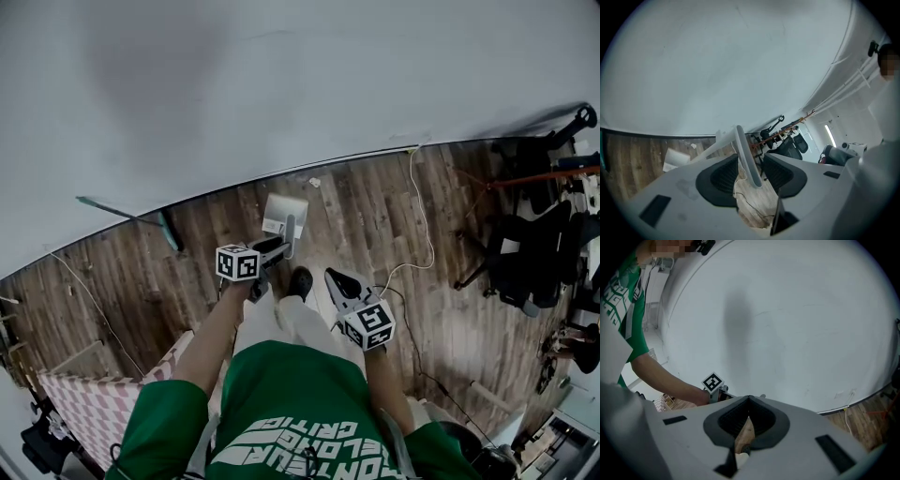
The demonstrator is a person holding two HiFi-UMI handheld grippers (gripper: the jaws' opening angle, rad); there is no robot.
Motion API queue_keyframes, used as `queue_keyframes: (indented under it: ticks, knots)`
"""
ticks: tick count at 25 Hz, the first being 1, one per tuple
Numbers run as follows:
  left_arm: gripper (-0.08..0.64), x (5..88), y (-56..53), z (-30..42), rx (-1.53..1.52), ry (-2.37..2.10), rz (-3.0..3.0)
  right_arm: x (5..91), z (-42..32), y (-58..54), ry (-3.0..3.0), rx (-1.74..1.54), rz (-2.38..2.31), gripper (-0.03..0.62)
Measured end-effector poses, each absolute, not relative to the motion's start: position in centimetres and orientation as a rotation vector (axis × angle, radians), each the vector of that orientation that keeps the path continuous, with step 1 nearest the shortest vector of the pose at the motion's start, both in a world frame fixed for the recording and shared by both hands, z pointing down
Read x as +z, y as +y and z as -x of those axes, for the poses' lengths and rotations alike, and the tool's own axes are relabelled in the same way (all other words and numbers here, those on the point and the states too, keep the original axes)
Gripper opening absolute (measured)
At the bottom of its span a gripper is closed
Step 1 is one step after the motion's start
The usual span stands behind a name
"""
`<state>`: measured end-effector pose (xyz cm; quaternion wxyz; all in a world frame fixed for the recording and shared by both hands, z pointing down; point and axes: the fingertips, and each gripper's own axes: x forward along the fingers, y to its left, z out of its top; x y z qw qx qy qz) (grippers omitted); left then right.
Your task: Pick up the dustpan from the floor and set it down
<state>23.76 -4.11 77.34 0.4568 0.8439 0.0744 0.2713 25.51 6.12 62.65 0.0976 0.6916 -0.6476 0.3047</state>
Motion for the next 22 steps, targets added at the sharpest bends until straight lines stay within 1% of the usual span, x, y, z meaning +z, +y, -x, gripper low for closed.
queue_keyframes:
  ticks: [10,22]
  knots:
    - [0.156,78.9,-3.3,-25.0,0.646,0.283,-1.908,63.0,-25.1,6.4,-1.828,0.929,-2.102,0.008]
    - [0.158,78.5,-2.1,-26.0,0.574,0.399,-1.803,63.8,-24.4,7.4,-1.772,0.962,-2.129,0.008]
